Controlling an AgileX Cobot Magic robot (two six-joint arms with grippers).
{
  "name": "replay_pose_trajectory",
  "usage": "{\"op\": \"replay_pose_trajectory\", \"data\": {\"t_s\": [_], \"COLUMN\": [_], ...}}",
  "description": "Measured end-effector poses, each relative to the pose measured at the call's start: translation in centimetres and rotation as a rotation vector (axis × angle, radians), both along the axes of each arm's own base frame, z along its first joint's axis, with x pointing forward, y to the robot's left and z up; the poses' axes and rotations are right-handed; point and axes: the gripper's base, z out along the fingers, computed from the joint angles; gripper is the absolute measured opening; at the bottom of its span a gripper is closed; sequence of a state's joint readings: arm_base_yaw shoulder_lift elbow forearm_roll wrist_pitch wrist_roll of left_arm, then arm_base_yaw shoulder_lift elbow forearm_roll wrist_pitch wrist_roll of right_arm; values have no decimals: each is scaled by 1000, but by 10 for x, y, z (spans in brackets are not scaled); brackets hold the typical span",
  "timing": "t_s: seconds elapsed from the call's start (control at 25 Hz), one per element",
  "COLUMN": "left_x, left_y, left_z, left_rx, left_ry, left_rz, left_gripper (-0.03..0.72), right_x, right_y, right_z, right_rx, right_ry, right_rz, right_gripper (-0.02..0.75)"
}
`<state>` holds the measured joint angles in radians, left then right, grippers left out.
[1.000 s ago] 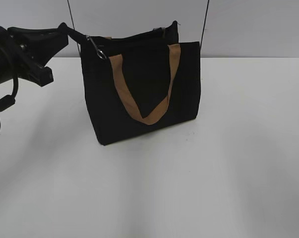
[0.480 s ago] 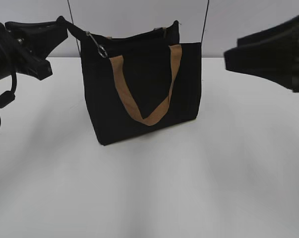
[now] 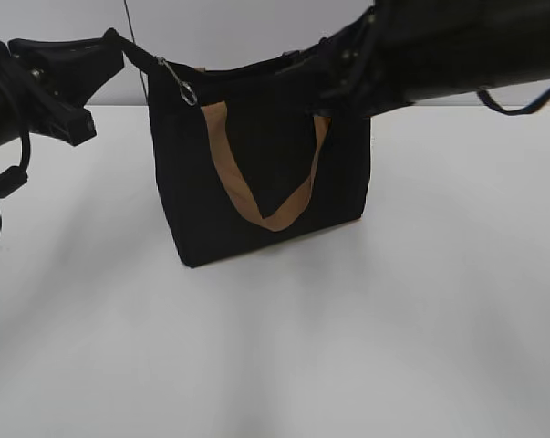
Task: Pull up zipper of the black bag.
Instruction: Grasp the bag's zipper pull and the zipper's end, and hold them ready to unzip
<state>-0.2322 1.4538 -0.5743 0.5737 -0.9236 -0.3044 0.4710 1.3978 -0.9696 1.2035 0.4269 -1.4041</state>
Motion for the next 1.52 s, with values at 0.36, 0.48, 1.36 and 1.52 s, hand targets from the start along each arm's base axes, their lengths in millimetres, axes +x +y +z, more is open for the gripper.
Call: {"op": "replay_pose_trajectory", "data": {"t_s": [0.36, 0.48, 1.36, 1.52], "left_x": [0, 0, 0, 1], "left_y": [0, 0, 1, 1], "left_z": [0, 0, 1, 1], "left_rx": [-1, -2, -11, -17], "left_ry": [0, -1, -2, 0], "left_rz": [0, 0, 7, 13], "left_gripper": [22, 22, 21, 21], "right_x": [47, 59, 87, 88], "right_y": [47, 54, 89, 88], "right_z": [-9, -16, -58, -58], "right_rx": [10, 4, -57, -58], "right_ry": [17, 28, 45, 41], "right_rz": [27, 25, 18, 11], "right_gripper": [326, 326, 326, 323]}}
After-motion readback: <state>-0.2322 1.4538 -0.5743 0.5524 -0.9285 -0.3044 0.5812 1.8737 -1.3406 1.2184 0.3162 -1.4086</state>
